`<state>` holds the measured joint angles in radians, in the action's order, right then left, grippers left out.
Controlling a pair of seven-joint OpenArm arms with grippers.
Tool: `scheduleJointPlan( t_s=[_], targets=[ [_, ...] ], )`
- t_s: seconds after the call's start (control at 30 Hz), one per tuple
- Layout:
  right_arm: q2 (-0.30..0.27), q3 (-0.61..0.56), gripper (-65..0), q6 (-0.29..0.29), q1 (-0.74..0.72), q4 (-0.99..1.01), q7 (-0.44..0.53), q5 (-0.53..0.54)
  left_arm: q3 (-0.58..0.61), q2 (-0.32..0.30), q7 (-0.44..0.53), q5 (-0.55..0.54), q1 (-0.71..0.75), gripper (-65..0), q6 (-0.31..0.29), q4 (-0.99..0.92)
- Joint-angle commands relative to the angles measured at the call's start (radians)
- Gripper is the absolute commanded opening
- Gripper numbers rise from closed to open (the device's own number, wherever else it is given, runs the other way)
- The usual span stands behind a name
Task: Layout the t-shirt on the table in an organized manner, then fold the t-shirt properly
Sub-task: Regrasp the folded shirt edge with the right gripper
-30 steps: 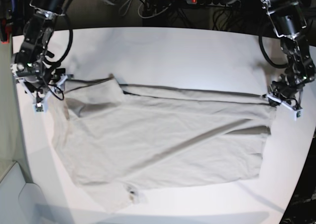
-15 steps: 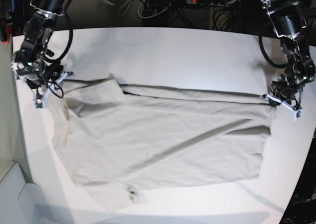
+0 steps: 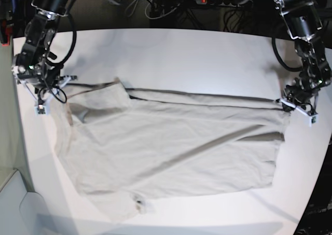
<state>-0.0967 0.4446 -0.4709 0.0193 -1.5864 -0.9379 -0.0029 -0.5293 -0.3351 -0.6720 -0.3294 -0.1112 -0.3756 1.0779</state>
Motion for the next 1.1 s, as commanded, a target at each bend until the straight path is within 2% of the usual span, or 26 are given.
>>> scheduleJointPlan(
  t_s=[0.0,0.23,0.47,0.67,0.8,0.93,1.07],
  targets=[
    [-0.010,0.004,-65.0,-0.002,-0.015,-0.013,0.012,0.005,-0.004,-0.017,-0.010,0.009,-0.008,-64.9,-0.001,0.011],
    [-0.010,0.004,-65.0,-0.002,-0.017,0.031,0.012,0.004,-0.065,-0.017,-0.012,0.009,-0.008,-64.9,-0.001,0.011],
    [-0.010,0.004,-65.0,-0.002,-0.006,0.019,0.009,0.004,-0.065,-0.017,-0.012,0.009,0.009,-64.9,-0.001,0.015],
    [-0.010,0.003,-65.0,-0.002,0.040,-0.139,0.009,0.005,-0.065,-0.009,-0.016,0.009,0.083,-64.9,-0.001,0.157],
    [-0.007,-0.002,-65.0,-0.002,0.078,-0.268,0.007,0.007,-0.067,-0.006,-0.096,0.008,0.121,-64.9,-0.001,0.246],
    [-0.007,-0.003,-65.0,-0.004,0.109,-0.332,0.007,0.008,-0.067,0.003,-0.116,0.008,0.164,-64.9,-0.001,0.331],
    [-0.002,-0.002,-65.0,-0.061,0.113,-0.319,0.007,0.008,-0.091,0.015,-0.116,0.008,0.184,-64.9,-0.001,0.356]
  ],
)
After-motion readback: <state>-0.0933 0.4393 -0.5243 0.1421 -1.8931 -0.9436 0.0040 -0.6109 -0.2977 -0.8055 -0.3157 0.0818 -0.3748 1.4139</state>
